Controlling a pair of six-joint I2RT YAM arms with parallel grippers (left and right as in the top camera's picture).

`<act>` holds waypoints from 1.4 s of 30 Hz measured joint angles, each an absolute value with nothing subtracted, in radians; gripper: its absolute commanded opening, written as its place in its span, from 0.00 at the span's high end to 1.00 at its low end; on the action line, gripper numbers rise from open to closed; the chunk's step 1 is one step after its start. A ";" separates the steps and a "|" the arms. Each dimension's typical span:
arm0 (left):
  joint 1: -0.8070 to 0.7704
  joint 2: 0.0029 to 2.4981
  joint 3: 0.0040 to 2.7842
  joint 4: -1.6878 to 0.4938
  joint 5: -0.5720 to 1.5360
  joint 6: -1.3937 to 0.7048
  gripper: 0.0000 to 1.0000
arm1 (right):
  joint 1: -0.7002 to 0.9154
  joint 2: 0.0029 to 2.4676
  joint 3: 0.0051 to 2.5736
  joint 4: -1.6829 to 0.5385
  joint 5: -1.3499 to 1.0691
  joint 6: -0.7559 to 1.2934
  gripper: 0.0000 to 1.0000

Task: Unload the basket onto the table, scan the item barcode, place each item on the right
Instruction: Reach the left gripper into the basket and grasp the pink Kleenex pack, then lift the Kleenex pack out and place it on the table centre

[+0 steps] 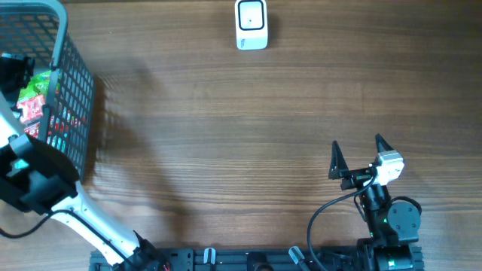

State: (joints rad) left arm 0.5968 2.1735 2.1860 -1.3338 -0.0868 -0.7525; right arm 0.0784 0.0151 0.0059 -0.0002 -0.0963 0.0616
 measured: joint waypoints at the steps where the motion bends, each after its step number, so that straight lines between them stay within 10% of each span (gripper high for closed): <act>1: 0.597 2.187 2.186 -1.327 -0.089 -0.761 0.07 | 0.078 0.015 0.006 0.000 -0.096 0.062 0.00; 11: 0.597 2.241 2.034 -1.126 -0.108 -0.800 0.07 | 0.078 0.015 0.006 0.000 -0.096 0.062 0.00; 26: 0.597 2.230 1.900 -1.052 -0.154 -0.786 0.61 | 0.078 0.015 0.006 0.000 -0.096 0.062 0.00; 42: 0.504 1.705 1.908 -1.251 -0.308 -0.760 0.56 | 0.078 0.015 0.006 0.000 -0.096 0.062 0.00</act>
State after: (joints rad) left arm 0.5037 1.7050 1.9076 -1.2510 -0.3084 -0.7605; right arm 0.0784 0.0151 0.0063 -0.0002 -0.0963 0.0616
